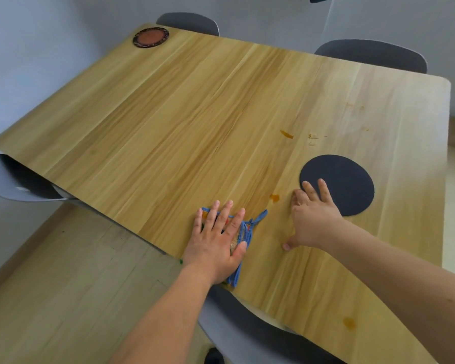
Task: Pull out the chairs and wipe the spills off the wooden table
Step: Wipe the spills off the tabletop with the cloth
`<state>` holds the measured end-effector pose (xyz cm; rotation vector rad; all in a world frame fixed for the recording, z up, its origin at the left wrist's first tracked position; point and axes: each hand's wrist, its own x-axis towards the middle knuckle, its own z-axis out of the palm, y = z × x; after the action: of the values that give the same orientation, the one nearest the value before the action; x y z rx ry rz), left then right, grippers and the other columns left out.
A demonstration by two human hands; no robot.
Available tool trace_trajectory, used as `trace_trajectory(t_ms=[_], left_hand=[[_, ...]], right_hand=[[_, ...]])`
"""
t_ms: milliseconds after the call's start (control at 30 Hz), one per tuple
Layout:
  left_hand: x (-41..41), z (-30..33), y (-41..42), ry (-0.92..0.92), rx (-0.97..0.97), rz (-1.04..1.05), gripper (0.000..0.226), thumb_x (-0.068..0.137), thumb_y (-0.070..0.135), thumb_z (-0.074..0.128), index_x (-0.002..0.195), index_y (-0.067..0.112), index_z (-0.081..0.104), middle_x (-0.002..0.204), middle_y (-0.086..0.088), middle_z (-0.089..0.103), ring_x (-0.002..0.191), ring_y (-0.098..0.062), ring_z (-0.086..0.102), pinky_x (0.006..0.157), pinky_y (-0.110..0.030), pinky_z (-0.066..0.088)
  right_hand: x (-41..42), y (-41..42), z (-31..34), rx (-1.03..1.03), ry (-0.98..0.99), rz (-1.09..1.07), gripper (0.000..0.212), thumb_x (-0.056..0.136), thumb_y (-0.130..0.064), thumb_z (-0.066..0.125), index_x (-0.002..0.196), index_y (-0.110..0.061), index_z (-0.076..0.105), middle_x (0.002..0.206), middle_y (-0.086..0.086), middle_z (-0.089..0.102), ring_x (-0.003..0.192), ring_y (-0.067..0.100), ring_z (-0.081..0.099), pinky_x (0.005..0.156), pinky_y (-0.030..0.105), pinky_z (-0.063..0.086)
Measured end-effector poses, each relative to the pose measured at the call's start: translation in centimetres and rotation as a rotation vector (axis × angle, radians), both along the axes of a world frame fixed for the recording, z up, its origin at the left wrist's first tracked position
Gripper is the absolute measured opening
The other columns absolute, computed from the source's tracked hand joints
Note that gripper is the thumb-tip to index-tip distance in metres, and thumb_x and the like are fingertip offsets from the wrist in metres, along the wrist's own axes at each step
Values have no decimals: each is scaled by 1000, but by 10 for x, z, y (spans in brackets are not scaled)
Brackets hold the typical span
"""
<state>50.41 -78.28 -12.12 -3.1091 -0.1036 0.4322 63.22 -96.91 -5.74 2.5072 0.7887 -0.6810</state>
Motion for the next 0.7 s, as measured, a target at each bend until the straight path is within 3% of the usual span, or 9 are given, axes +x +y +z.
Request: trace_trajectory(t_ms=[267,533,633,700], left_hand=[[53,-1,-15,-36,-12,-1,70,93,59,6,152,34,-22,161,3,-28,146,-22,-32,118,-54,-14],[95,-3,-28,-51,-22,-12,69,96,59,11,152,34,-22,162,2,-26,146,-21,-30,119,-53,-13],[109,-1,-30,-48,-19,-10,69,96,60,10,152,35,-22,162,3,-27,146,-21,-31,119,-52,-14],[115,-2,-31,-33,-33,1,69,96,60,11,152,35,-21,161,3,-27,146,-20,-32,118,-52,-15]], right_hand=[[4,-5,-7,152,31,15,103,64,-80,60,138,-9,49,147,10,28,146,31,6,114,52,-17],[10,-10,-7,154,44,115,100,68,-78,58,139,-8,47,145,15,30,144,34,11,117,53,-9],[25,-7,3,172,65,155,70,82,-62,57,132,-13,53,139,13,39,136,31,28,119,50,5],[44,-6,7,247,85,110,43,88,-47,54,119,-18,60,126,6,49,122,25,44,112,44,28]])
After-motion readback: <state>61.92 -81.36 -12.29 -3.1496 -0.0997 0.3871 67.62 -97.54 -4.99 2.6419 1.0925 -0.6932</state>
